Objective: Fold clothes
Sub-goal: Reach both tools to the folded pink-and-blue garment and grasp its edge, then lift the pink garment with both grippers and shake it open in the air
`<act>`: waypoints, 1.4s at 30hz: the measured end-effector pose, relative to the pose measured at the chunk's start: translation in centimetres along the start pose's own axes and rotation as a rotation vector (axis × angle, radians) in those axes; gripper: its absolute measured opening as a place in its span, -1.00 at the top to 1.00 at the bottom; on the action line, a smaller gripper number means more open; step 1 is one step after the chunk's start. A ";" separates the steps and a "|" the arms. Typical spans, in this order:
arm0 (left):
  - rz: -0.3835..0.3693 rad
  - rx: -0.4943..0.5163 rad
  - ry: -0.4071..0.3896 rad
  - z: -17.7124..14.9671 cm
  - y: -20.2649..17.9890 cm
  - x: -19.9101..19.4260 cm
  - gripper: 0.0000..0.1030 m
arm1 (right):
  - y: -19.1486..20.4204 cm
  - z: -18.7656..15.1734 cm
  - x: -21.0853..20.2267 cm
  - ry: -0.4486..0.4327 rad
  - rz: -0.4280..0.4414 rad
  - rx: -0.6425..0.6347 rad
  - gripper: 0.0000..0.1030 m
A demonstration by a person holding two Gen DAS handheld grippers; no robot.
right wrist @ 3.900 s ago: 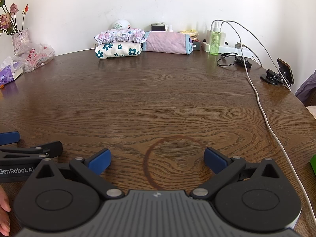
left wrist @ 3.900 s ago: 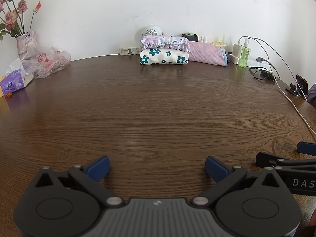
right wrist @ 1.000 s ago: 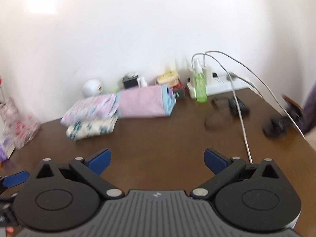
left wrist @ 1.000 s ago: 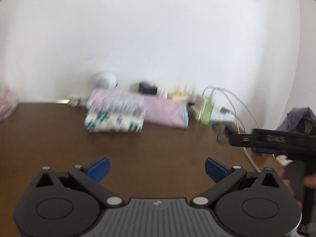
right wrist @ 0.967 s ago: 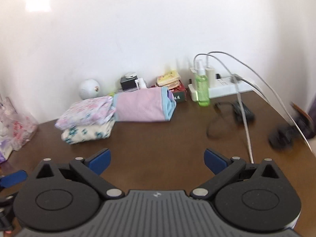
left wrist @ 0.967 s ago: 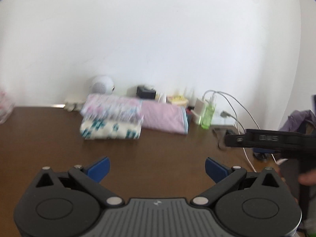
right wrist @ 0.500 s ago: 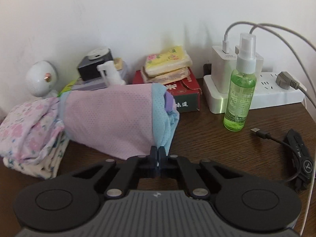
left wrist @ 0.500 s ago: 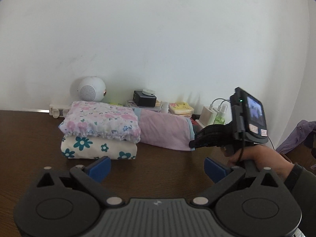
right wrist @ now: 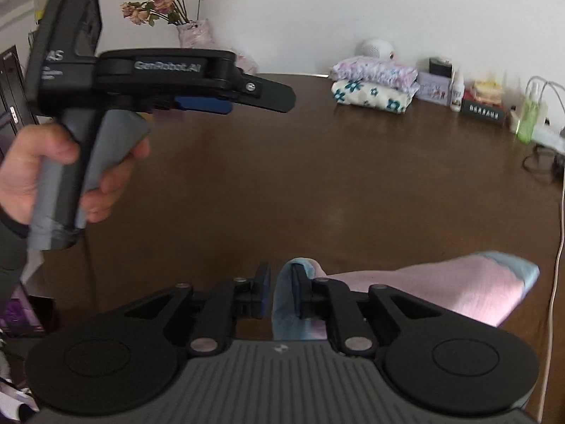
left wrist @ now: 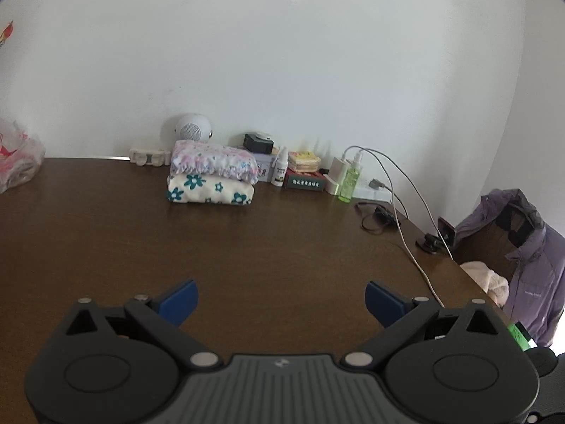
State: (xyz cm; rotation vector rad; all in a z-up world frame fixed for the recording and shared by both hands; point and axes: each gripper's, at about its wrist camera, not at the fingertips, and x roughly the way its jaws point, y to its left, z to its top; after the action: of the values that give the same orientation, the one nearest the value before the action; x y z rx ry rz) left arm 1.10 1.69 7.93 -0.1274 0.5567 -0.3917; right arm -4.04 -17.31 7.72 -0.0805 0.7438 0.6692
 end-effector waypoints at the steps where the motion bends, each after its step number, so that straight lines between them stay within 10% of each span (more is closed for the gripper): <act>1: -0.024 0.019 0.006 -1.0 -0.5 -0.9 -0.97 | 0.6 -1.0 -2.0 -0.018 0.005 0.023 0.39; 4: -0.166 0.120 0.030 -4.0 -3.1 -3.4 -0.97 | -0.4 -4.4 -9.2 -0.141 -0.102 0.141 -0.13; 9: -0.404 0.310 0.062 -9.0 -9.0 -5.9 -0.97 | -1.6 -10.0 -12.4 -0.028 -0.291 0.195 -0.11; 10: -0.399 0.375 0.064 -10.2 -10.2 -5.9 -0.97 | -1.3 -10.8 -12.1 -0.032 -0.310 0.178 -0.03; 11: -0.378 0.450 0.063 -11.6 -11.4 -5.7 -0.90 | -1.2 -11.7 -11.1 -0.038 -0.358 0.184 0.54; 12: -0.325 0.514 0.068 -12.6 -12.4 -5.3 -0.62 | -1.2 -12.4 -9.5 -0.010 -0.405 0.211 0.96; 17: -0.280 0.507 0.184 -13.5 -12.3 -3.6 0.70 | -0.1 -11.3 -8.1 -0.089 -0.446 0.139 0.98; 21: -0.132 0.406 0.145 -12.5 -9.4 -2.4 0.80 | -1.2 -8.9 -10.2 -0.187 -0.396 0.121 0.75; 26: 0.016 0.188 0.074 -8.9 -3.6 -0.7 0.74 | -0.4 -8.6 -9.6 -0.241 -0.232 0.039 -0.17; 28: -0.031 0.128 0.047 -7.2 -1.7 -1.6 0.48 | 1.1 -8.6 -8.1 -0.221 -0.198 -0.012 -0.18; 30: -0.073 0.128 0.005 -6.3 -0.6 -3.6 -0.44 | 1.6 -8.2 -6.4 -0.187 -0.208 -0.076 -0.17; 32: -0.091 0.181 0.004 -6.3 -0.2 -5.3 -0.89 | 0.9 -7.8 -5.1 -0.149 -0.217 -0.058 -0.17; 39: -0.076 0.390 0.136 -11.6 -2.7 -5.7 -0.73 | -1.9 -7.3 -1.8 -0.071 -0.175 0.050 0.35; 40: -0.060 0.421 0.137 -11.9 -3.2 -5.2 -0.59 | -1.9 -6.7 -1.8 -0.075 -0.163 0.059 0.92; 42: -0.037 0.418 0.152 -11.1 -3.5 -4.0 0.28 | -1.9 -5.4 -1.8 -0.086 -0.138 0.079 0.95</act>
State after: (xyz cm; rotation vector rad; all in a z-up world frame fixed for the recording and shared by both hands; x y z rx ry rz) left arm -9.13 -0.10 1.29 0.2965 0.6112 -0.5489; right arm -7.13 -21.36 4.54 -0.0301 0.6750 0.5082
